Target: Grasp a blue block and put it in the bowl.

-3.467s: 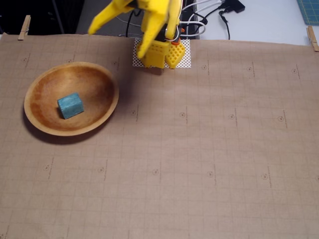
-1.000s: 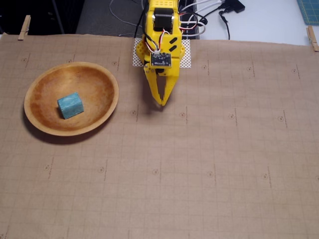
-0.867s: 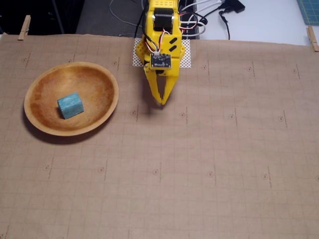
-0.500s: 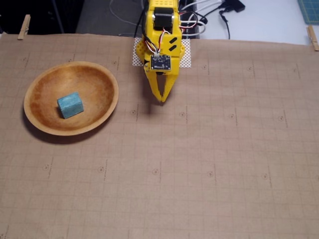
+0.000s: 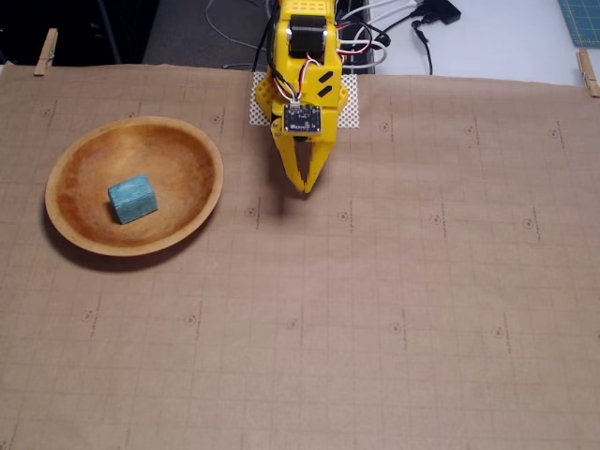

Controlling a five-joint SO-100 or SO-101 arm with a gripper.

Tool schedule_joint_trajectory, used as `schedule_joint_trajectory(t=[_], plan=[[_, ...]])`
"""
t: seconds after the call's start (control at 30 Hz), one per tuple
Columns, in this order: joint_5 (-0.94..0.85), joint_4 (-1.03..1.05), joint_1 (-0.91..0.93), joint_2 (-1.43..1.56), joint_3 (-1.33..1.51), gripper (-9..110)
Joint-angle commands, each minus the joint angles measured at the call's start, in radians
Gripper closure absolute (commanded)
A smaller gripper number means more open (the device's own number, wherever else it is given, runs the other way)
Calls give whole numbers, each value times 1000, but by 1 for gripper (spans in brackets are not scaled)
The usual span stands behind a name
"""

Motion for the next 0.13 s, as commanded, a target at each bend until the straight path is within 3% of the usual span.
schedule_joint_trajectory(t=[0.0, 0.1], plan=[[-12, 6, 6, 9, -18, 105], [-14, 6, 6, 9, -18, 105]])
